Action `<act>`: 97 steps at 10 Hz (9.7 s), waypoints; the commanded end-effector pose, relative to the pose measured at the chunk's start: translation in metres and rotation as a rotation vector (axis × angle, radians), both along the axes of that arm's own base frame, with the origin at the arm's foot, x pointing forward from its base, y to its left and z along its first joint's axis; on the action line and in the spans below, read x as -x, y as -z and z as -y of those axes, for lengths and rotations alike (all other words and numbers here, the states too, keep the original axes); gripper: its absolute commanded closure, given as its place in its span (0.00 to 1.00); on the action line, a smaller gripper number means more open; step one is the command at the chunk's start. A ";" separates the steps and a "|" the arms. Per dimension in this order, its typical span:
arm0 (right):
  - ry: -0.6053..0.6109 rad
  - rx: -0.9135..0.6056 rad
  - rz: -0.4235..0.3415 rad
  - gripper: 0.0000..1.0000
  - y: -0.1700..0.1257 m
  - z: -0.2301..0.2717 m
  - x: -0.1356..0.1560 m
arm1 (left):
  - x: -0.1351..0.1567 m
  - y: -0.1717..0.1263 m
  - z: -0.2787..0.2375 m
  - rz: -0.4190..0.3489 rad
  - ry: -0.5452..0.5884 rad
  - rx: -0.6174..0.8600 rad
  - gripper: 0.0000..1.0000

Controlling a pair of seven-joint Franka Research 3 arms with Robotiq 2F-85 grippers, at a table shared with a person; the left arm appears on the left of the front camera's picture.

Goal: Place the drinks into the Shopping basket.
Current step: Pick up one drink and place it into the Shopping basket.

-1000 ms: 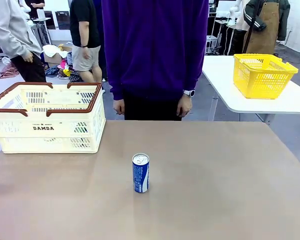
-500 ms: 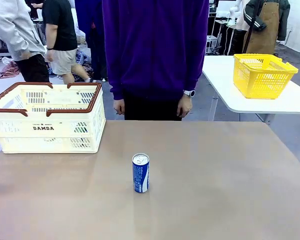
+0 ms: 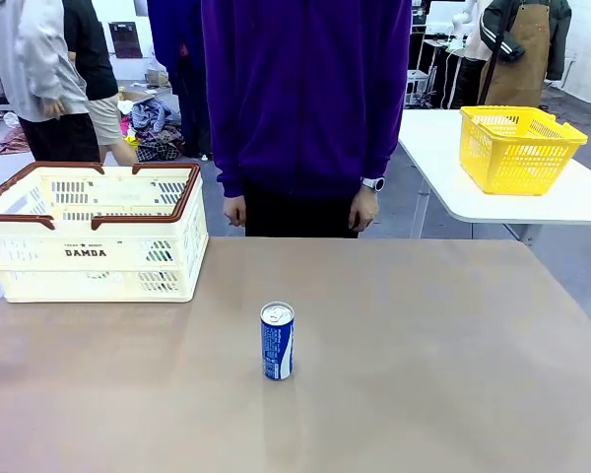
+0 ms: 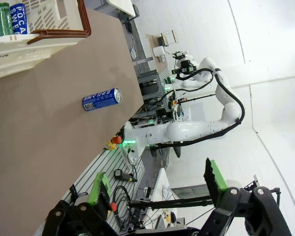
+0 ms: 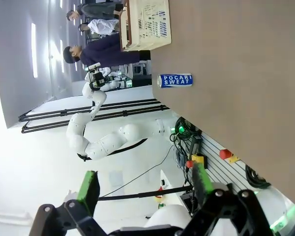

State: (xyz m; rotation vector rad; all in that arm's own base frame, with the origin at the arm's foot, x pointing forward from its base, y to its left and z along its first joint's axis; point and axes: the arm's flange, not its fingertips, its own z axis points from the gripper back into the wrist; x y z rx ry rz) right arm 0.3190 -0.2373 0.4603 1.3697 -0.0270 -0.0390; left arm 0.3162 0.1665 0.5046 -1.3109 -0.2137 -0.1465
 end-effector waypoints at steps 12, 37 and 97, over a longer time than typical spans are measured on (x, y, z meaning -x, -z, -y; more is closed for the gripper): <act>0.003 0.002 -0.019 0.00 0.003 0.000 0.005 | -0.059 -0.018 0.419 -0.321 -0.014 -0.945 0.00; 0.003 0.002 -0.019 0.00 0.003 0.000 0.005 | -0.046 0.122 0.555 -0.194 -0.144 -1.266 0.00; 0.003 0.002 -0.019 0.00 0.003 0.000 0.005 | -0.286 0.063 0.197 -0.216 -0.176 -1.281 0.00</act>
